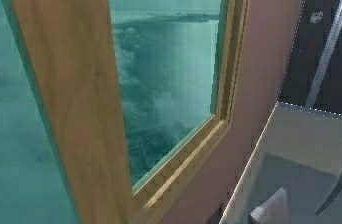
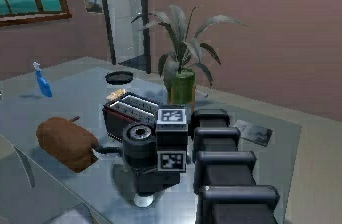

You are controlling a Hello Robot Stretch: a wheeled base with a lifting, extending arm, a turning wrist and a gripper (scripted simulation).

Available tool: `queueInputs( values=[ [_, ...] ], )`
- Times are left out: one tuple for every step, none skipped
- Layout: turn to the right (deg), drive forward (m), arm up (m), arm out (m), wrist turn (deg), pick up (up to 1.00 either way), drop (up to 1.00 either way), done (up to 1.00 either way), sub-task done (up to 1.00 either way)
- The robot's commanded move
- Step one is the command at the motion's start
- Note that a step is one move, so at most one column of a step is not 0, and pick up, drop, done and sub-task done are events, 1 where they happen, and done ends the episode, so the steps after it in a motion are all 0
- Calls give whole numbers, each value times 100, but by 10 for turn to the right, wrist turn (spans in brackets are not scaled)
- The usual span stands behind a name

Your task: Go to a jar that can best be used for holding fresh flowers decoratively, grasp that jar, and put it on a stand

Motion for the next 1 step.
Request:
queueInputs(
  values=[
    [0, 0, -24, 0, 0, 0, 0, 0, 0]
  ],
)
